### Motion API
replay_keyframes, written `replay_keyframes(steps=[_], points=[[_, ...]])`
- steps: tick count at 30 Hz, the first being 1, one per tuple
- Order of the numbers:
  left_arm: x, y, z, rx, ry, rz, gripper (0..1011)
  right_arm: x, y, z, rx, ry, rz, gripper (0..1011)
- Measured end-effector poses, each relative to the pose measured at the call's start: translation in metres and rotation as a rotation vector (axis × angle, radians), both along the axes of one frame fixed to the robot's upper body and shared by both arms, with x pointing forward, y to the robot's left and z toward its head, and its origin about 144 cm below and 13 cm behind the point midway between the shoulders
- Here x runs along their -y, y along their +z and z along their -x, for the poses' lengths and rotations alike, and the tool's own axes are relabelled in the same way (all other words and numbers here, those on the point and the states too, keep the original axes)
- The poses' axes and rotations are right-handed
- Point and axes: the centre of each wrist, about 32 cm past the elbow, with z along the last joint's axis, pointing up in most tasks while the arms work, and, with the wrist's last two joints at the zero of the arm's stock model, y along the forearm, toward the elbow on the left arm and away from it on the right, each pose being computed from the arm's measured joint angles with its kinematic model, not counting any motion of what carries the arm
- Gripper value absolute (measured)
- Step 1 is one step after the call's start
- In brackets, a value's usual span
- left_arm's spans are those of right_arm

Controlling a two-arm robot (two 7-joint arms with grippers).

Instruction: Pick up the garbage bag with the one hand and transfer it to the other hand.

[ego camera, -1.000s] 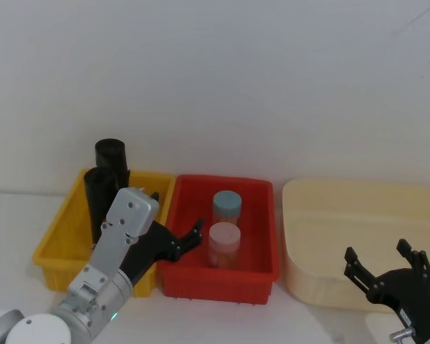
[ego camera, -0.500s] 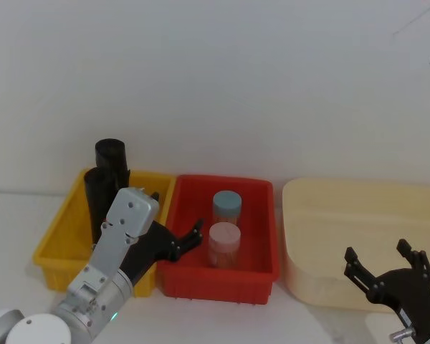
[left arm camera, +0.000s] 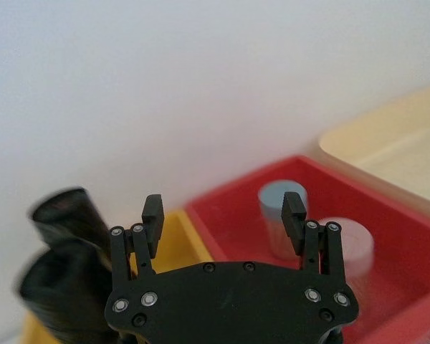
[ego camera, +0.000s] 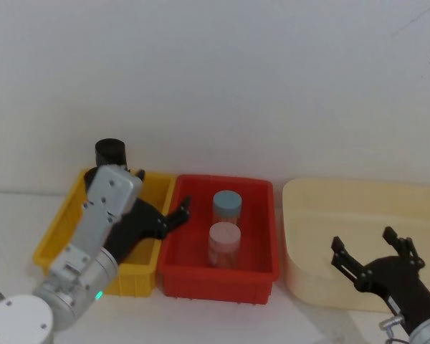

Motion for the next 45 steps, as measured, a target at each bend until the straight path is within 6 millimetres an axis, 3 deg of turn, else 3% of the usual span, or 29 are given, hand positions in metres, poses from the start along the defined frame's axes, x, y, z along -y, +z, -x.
replay_keyframes(steps=[8,14,24,33,45], points=[[-0.026,0.033,0.003,0.062,0.057,0.007,1002,-0.012,0.013,-0.015,0.019,0.08,-0.013,999],[-0.057,0.058,0.015,0.093,0.128,0.017,1001,-0.025,0.025,-0.03,0.033,0.159,-0.027,999],[-0.12,0.092,0.056,0.093,0.243,0.085,1001,-0.055,0.048,-0.063,0.038,0.315,-0.048,999],[-0.158,0.103,0.081,0.06,0.249,0.158,1001,-0.083,0.063,-0.092,-0.009,0.444,-0.047,999],[-0.183,0.1,0.083,0.014,0.141,0.216,1002,-0.114,0.068,-0.12,-0.116,0.553,0.002,999]])
